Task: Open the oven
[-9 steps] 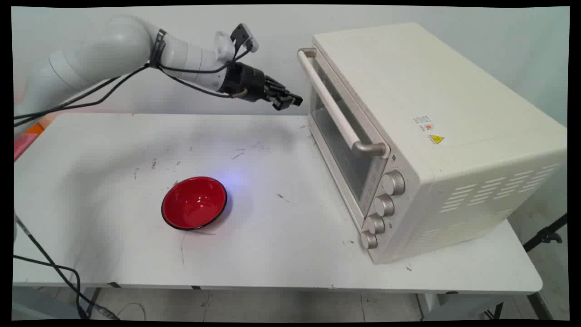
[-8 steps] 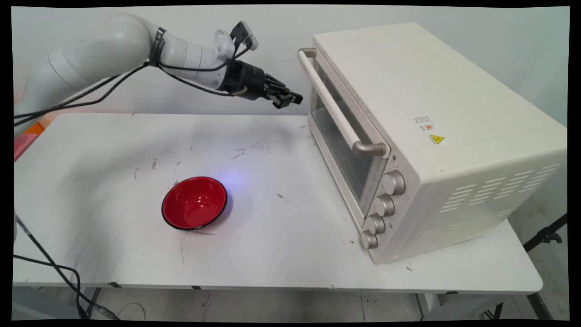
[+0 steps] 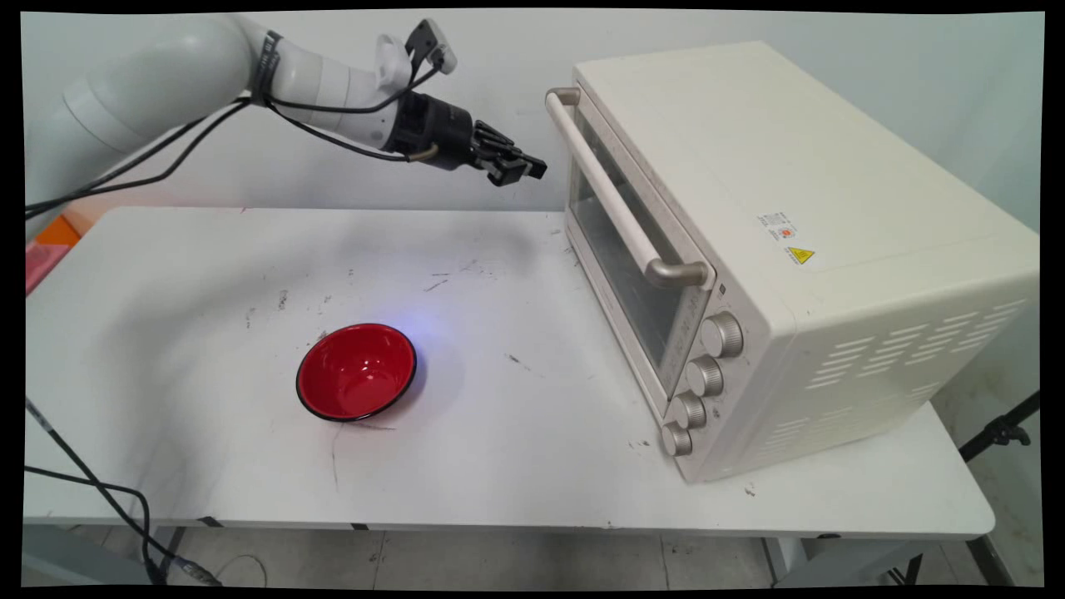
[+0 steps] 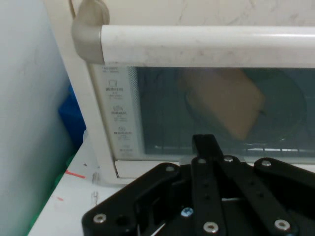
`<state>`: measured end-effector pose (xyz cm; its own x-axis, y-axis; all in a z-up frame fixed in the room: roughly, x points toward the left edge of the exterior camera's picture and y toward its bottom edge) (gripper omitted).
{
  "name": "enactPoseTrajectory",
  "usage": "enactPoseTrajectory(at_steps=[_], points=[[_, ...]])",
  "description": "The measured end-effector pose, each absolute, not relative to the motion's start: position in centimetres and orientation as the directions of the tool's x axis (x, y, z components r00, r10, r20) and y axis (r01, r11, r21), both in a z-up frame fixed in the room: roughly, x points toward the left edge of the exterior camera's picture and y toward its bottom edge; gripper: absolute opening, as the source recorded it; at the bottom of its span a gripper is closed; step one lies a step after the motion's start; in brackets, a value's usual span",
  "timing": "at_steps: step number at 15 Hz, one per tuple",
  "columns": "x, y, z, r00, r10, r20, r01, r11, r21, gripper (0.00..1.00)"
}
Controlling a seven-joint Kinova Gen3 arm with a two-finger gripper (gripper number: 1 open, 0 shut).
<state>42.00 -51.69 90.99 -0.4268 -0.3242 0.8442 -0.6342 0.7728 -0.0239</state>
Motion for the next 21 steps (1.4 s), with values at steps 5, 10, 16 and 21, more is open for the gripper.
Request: enactPoseTrajectory(at_steps=[5,10,16,21], points=[[42.7,-50.8,92.6,-0.436,-0.324,0.840,-0.627,0.778,-0.025,0.00],[43.1,-49.4,94.8,-0.442,-0.352,0.825,-0.638,0.770,-0.014,1.00],[43.2,-47.7,97.6,-0.464,-0.388,0.796,-0.644,0.765,-0.003,1.00],[42.5,-46.8,99.7,-0.494,-0.405,0.770,-0.636,0.772,-0.002,1.00]])
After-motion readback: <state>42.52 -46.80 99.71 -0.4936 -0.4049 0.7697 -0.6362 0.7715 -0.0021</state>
